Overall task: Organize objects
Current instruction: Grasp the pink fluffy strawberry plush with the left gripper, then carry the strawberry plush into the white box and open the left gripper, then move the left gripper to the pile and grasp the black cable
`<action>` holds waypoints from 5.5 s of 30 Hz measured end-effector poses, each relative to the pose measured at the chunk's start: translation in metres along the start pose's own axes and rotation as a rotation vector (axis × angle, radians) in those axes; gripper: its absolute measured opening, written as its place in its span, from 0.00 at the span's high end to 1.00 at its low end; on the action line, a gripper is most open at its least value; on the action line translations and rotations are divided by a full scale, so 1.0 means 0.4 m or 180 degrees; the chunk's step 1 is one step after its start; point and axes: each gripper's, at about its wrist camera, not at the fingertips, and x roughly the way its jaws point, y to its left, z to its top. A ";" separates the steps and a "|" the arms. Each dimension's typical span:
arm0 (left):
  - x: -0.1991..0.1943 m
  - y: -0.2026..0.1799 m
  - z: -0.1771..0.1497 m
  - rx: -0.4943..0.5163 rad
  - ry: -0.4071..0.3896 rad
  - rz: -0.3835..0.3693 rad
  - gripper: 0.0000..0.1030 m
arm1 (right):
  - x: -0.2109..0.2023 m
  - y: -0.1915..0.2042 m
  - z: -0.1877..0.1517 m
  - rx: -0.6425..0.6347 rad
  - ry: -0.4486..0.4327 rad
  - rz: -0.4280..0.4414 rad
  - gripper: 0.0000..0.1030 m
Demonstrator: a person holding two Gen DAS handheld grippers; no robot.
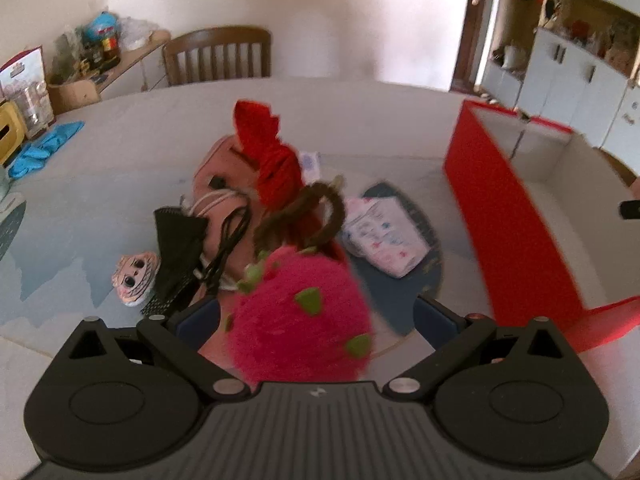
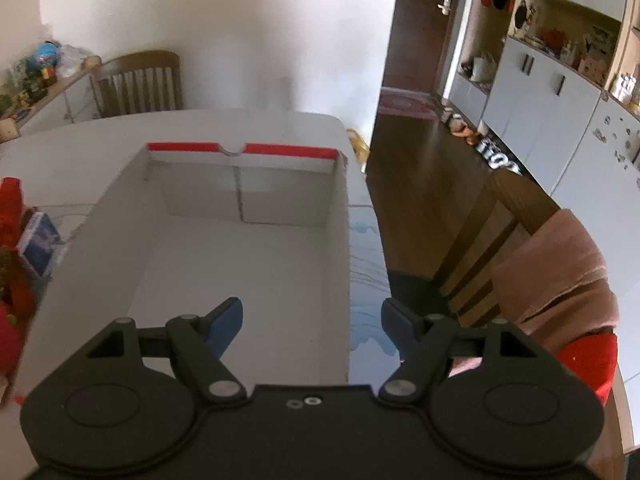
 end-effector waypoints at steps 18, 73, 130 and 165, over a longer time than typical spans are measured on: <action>0.074 0.016 -0.010 0.0041 0.0207 0.0117 0.00 | 0.113 -0.029 0.029 0.0071 0.0374 -0.0027 0.32; -0.050 0.032 0.083 0.0626 0.0021 -0.0442 0.30 | 0.105 -0.014 0.024 -0.0023 0.0824 -0.0051 0.98; 0.191 -0.569 0.153 0.1876 0.0711 -0.0743 0.26 | 0.105 -0.024 0.016 -0.0463 0.0949 0.0202 0.99; -0.082 -0.197 0.176 0.1032 0.0030 -0.0777 0.12 | 0.084 -0.015 0.024 -0.0406 0.0984 0.0000 0.99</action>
